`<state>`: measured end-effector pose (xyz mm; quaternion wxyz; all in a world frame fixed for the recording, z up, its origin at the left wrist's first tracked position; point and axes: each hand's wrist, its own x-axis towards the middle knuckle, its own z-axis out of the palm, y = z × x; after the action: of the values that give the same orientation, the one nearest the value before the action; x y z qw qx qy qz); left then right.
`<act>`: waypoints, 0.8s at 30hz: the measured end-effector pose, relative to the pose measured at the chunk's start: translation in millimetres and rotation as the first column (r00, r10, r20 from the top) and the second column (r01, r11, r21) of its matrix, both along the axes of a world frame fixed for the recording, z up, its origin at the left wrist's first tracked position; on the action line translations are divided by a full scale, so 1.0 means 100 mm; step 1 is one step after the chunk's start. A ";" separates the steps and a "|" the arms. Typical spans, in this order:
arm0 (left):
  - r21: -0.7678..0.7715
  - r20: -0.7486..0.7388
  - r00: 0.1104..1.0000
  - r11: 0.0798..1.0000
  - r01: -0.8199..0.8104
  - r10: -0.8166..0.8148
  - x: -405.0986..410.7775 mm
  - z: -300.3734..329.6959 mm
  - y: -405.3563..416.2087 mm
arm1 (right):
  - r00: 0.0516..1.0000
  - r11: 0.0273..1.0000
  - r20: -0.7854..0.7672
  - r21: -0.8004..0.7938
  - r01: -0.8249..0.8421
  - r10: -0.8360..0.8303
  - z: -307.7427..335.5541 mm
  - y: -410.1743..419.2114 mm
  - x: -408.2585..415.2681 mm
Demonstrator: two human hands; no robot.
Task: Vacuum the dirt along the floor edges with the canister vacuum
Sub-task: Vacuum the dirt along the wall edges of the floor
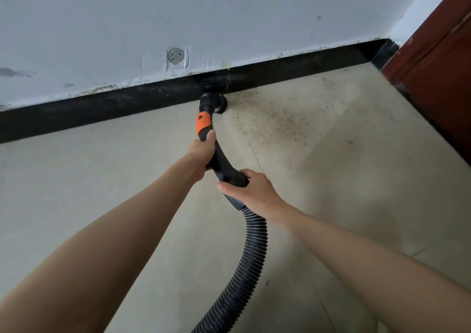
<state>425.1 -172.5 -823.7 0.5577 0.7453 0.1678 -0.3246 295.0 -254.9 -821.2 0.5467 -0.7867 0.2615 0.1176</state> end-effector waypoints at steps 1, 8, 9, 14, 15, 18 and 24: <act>0.012 0.000 1.000 1.000 -0.009 0.009 -0.01 0.01 -0.03 | 1.000 1.000 0.003 0.009 -0.021 0.021 -0.01 -0.06 0.01; 0.127 0.025 0.999 0.991 -0.033 0.030 -0.09 0.10 -0.37 | 0.981 0.980 0.003 0.061 -0.192 0.192 -0.01 -0.59 0.09; 0.143 0.024 0.999 0.989 -0.031 0.028 -0.12 0.10 -0.43 | 0.978 0.975 -0.002 0.072 -0.209 0.210 -0.01 -0.66 0.10; 0.214 0.013 0.998 0.975 -0.062 0.060 -0.21 0.12 -0.72 | 0.931 0.928 -0.013 0.087 -0.363 0.366 -0.07 -0.99 0.14; 0.222 0.015 0.997 0.972 -0.083 0.081 -0.21 0.11 -0.77 | 0.915 0.912 -0.008 0.086 -0.400 0.403 -0.10 -1.04 0.15; 0.277 0.035 0.992 0.953 -0.125 0.120 -0.24 0.07 -0.90 | 0.896 0.891 0.004 0.106 -0.442 0.444 -0.19 -1.16 0.13; 0.400 0.071 0.996 0.912 -0.086 0.062 -0.25 0.04 -1.23 | 0.965 0.945 0.006 0.201 -0.259 0.263 -0.37 -1.32 0.01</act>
<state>400.6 -295.9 -820.0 0.4088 0.8462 0.2430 -0.2403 296.0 -386.9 -858.3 0.5999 -0.7542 0.1476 0.2226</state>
